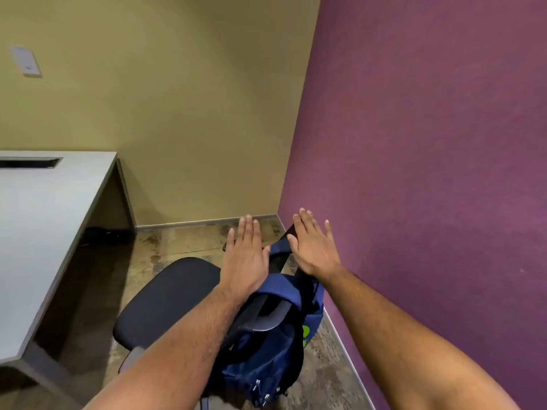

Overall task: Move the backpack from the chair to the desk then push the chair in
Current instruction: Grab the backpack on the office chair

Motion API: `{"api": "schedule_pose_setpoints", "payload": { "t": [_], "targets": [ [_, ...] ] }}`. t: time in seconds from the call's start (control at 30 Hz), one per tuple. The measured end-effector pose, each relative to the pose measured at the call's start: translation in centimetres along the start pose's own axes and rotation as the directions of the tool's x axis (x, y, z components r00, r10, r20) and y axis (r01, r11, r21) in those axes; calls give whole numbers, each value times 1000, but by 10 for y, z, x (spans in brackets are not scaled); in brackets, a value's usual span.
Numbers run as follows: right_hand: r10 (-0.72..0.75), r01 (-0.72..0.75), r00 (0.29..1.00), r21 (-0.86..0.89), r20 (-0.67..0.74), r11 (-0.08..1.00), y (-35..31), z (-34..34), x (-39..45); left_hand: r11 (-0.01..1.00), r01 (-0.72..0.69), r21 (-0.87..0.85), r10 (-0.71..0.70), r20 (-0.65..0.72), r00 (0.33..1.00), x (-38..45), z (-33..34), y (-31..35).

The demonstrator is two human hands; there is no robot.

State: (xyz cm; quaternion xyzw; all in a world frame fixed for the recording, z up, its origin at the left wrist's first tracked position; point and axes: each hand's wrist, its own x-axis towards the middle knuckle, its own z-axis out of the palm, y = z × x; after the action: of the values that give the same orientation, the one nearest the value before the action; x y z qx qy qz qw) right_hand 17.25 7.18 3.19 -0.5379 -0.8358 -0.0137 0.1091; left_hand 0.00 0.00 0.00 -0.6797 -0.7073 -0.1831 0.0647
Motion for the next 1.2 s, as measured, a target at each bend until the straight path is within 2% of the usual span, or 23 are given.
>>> {"api": "schedule_pose_setpoints", "payload": {
  "t": [0.2,0.27,0.37,0.47,0.67,0.83,0.97,1.07,1.2],
  "targets": [
    [-102,102,979,8,174,995,34,25,14,995,50,-84,-36,167,985,-15,28,18],
    [-181,178,945,37,274,983,49,33,25,987,78,-141,-45,228,973,-14,37,25],
    [-290,292,863,60,414,955,74,44,39,929,199,-313,-75,369,926,-16,48,37],
    [-376,380,803,88,462,921,98,51,52,886,284,-366,-82,479,874,-22,54,43],
    [-533,535,728,128,432,835,122,66,68,876,362,-319,-171,496,851,-37,46,40],
    [-594,600,728,102,343,794,127,77,68,882,407,-235,-261,476,840,-69,32,45],
    [-598,614,741,53,305,788,121,80,67,935,340,-106,-265,430,863,-87,16,53],
    [-555,572,776,37,301,819,107,79,65,964,254,75,-265,297,917,-102,5,60],
    [-493,503,808,59,322,863,90,72,59,942,179,284,-236,180,955,-122,-7,71]
  ]
}}
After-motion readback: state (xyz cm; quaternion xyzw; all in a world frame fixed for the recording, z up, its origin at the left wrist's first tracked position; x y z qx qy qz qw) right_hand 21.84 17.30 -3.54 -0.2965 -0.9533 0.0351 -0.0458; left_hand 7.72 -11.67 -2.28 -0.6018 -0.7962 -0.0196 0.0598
